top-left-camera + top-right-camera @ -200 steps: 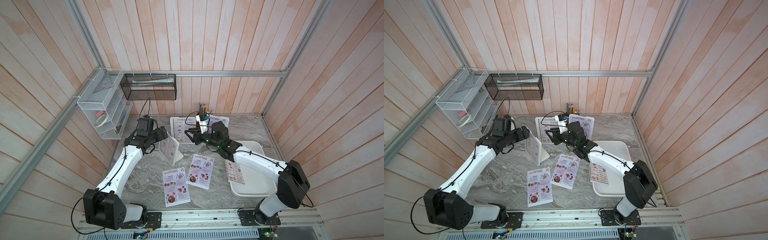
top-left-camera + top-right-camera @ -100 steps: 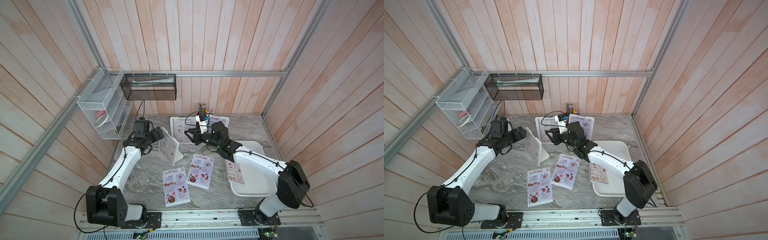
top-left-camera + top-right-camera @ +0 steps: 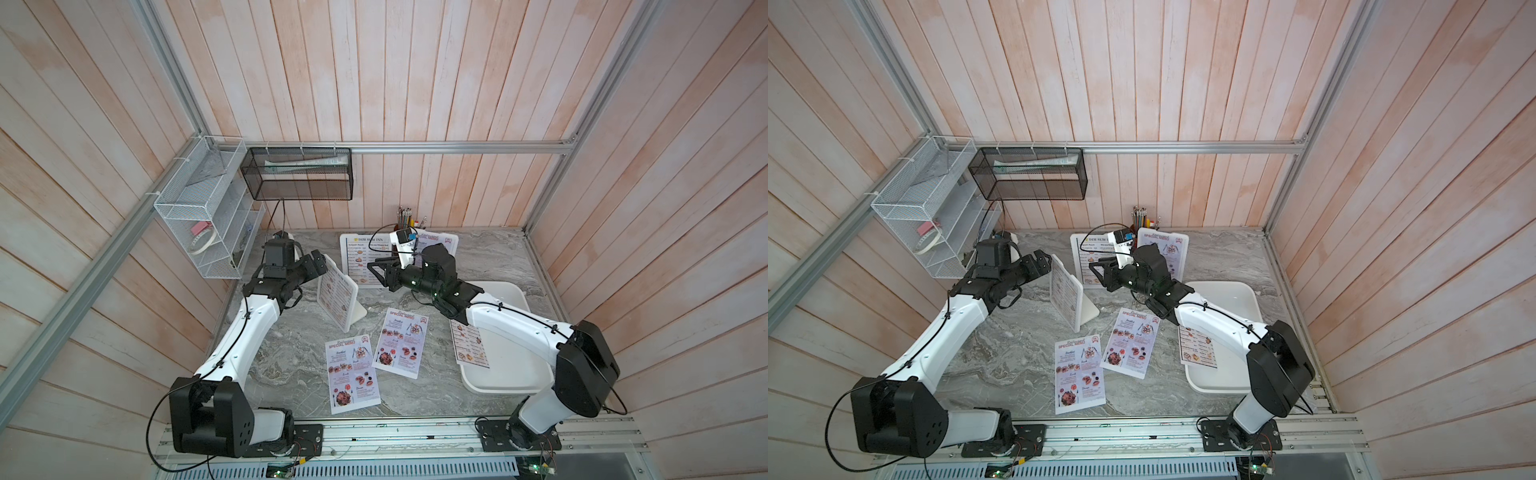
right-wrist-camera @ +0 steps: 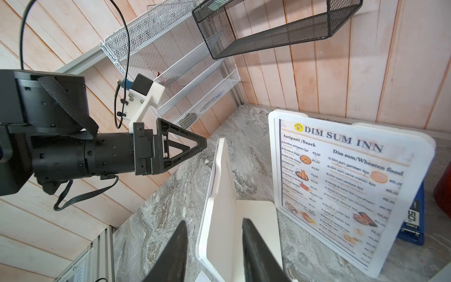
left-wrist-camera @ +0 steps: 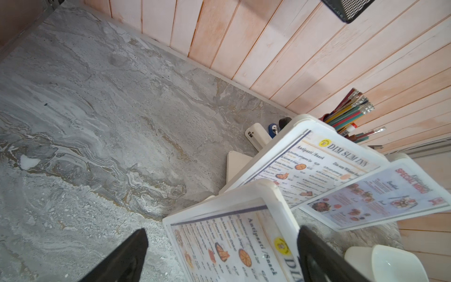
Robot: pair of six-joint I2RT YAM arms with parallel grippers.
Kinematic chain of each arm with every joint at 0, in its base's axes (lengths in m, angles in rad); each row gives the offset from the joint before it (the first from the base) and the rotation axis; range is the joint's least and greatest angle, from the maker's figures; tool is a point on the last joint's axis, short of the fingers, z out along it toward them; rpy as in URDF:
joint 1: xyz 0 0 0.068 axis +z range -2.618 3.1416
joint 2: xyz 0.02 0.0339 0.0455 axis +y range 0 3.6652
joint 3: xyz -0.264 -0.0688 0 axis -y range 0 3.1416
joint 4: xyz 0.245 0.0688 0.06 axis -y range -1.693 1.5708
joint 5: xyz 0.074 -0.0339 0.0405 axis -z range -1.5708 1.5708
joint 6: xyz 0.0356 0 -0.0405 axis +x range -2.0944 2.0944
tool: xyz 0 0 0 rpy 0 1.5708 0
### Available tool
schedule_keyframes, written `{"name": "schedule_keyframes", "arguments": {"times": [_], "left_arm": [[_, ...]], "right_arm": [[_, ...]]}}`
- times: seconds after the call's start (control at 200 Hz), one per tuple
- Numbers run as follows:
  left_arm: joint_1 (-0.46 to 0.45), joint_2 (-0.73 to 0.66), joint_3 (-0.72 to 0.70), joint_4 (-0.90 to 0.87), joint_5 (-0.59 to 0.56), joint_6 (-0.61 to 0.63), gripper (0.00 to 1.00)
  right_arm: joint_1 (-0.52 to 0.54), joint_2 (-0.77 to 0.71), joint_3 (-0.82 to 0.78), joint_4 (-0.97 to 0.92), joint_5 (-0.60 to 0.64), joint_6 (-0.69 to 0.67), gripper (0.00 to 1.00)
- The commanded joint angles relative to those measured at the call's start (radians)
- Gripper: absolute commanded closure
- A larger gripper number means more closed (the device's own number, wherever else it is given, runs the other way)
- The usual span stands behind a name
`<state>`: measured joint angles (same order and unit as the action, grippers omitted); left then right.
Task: Replace the menus in the menu holders
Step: Insert the menu into the menu holder.
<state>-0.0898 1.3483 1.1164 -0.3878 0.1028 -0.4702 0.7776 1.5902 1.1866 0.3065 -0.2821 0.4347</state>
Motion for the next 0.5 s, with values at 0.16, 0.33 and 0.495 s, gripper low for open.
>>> {"name": "schedule_keyframes", "arguments": {"times": [0.16, 0.33, 0.495], "left_arm": [[0.001, 0.085, 0.05, 0.078, 0.058, 0.021, 0.01], [0.001, 0.094, 0.039, 0.058, 0.002, 0.006, 0.02], [0.005, 0.094, 0.025, 0.043, -0.049, 0.003, 0.02]], "right_arm": [[0.016, 0.025, 0.006, 0.006, -0.02, 0.009, 0.62], [0.02, 0.028, 0.007, 0.007, -0.02, 0.009, 0.62], [0.02, 0.026, 0.006, 0.007, -0.024, 0.009, 0.62]]}}
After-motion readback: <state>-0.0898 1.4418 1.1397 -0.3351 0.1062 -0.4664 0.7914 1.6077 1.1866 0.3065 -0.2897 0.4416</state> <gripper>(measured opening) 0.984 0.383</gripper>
